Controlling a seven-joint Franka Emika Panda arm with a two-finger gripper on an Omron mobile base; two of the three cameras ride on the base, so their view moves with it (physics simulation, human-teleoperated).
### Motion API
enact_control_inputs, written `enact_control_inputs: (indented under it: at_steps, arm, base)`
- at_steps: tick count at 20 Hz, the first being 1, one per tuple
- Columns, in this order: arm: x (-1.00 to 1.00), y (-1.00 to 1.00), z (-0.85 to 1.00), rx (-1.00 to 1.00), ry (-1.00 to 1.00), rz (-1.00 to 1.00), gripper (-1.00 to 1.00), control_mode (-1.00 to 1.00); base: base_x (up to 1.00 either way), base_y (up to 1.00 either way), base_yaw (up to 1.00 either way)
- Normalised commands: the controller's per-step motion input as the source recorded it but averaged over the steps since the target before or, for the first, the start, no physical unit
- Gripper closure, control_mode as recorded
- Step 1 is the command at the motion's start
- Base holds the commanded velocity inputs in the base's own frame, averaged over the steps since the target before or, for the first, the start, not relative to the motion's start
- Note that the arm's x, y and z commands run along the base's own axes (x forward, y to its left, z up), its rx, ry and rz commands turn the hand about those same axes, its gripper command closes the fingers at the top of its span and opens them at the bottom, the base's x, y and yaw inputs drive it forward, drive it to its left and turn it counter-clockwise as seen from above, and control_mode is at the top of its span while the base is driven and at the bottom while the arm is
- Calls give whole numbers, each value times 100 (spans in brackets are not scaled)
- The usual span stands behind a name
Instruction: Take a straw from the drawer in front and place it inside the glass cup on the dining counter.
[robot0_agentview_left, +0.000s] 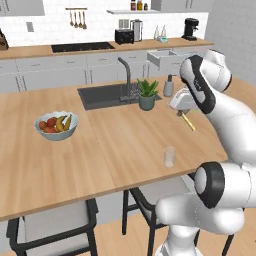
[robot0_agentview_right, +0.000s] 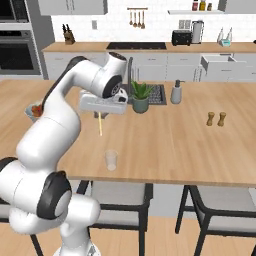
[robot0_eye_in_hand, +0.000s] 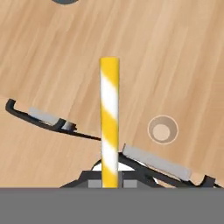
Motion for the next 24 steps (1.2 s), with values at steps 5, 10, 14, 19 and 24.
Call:
enact_control_inputs:
  at_steps: [5,10,14,19,24]
  arm:
    - [12,-28,0,23,-50,17,100,-100]
    - [49,-22,0,25,-39,23,100,-100]
    - [33,-17,0,23,-40,31,100,-100]
    - [26,-2,0,22,-38,32,100,-100]
    - [6,0,-11,12,-23,19,100,-100]
  base:
    - [0,0,0]
    - [0,0,0]
    - [0,0,0]
    - [0,0,0]
    - [0,0,0]
